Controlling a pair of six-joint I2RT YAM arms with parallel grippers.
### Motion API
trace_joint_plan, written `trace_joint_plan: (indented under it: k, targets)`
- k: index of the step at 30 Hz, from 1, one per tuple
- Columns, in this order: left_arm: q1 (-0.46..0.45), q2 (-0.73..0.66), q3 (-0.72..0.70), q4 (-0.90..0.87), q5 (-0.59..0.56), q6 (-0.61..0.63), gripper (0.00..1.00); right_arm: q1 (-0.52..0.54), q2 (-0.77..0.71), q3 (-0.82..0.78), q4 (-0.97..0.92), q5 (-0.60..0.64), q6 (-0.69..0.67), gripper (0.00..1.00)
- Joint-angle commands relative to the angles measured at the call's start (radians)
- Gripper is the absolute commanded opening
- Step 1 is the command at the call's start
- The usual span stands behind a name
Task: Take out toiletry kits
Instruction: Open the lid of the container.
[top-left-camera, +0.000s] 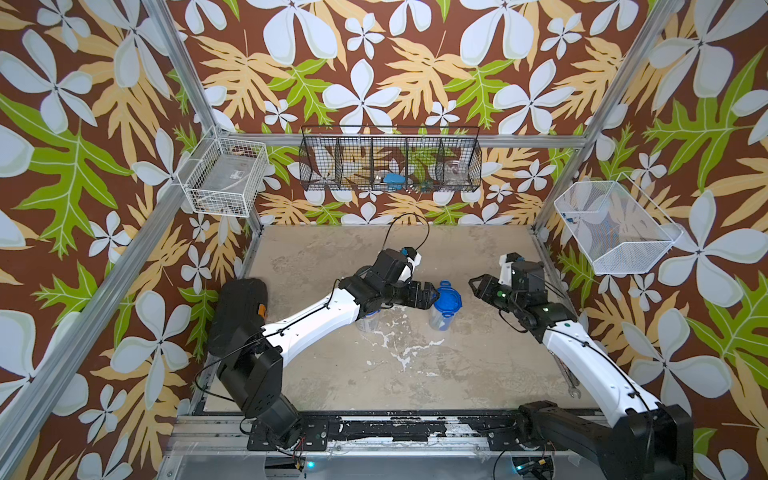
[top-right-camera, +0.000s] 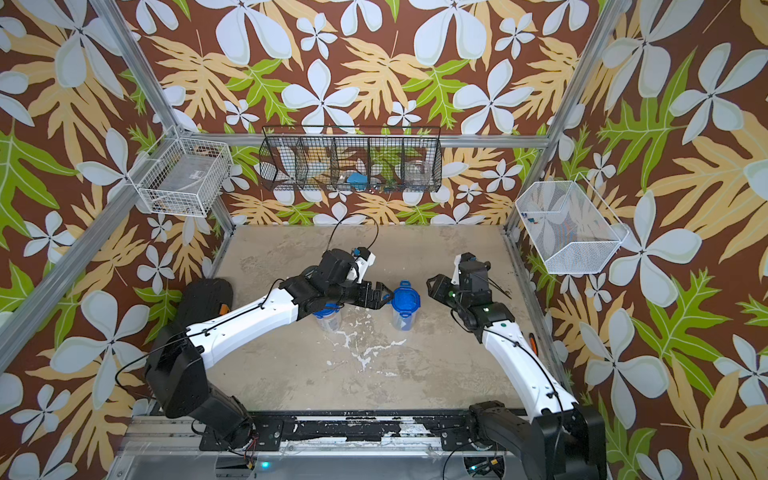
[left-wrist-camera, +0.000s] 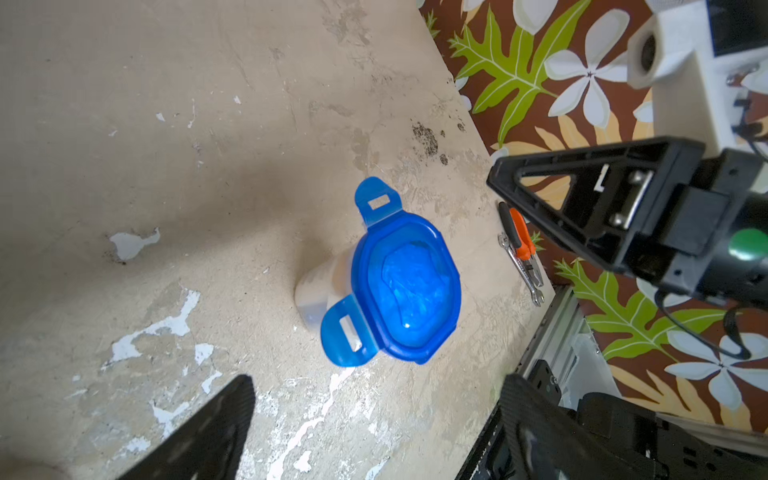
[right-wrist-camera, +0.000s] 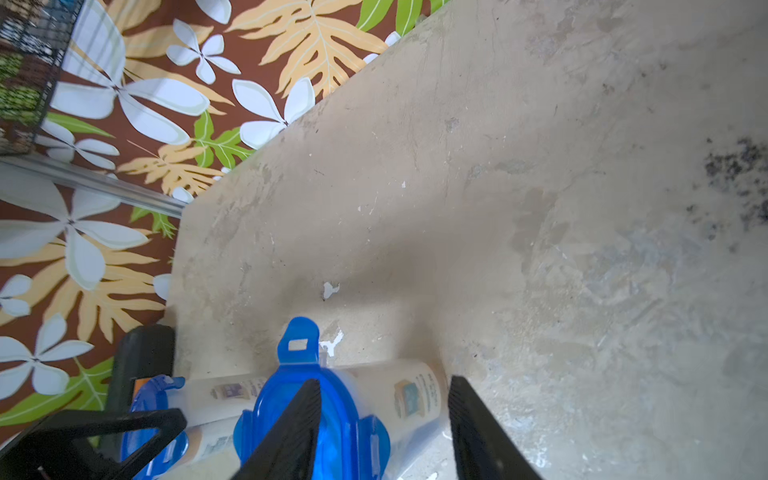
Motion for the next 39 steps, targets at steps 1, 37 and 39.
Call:
trace_joint_plan:
  k: [1, 37, 39]
  targets:
    - [0.002, 0.053, 0.048, 0.0, -0.021, 0.075, 0.94, 0.036, -0.054, -0.043, 0.036, 0.069, 0.119, 0.51]
    - [-0.05, 0.188, -0.007, 0.119, 0.087, 0.027, 0.82, 0.092, -0.056, -0.564, 0.963, -0.025, 0.68, 0.56]
    - [-0.058, 0.179, -0.015, 0.124, 0.095, 0.021, 0.82, 0.092, -0.028, -0.553, 0.984, -0.038, 0.676, 0.56]
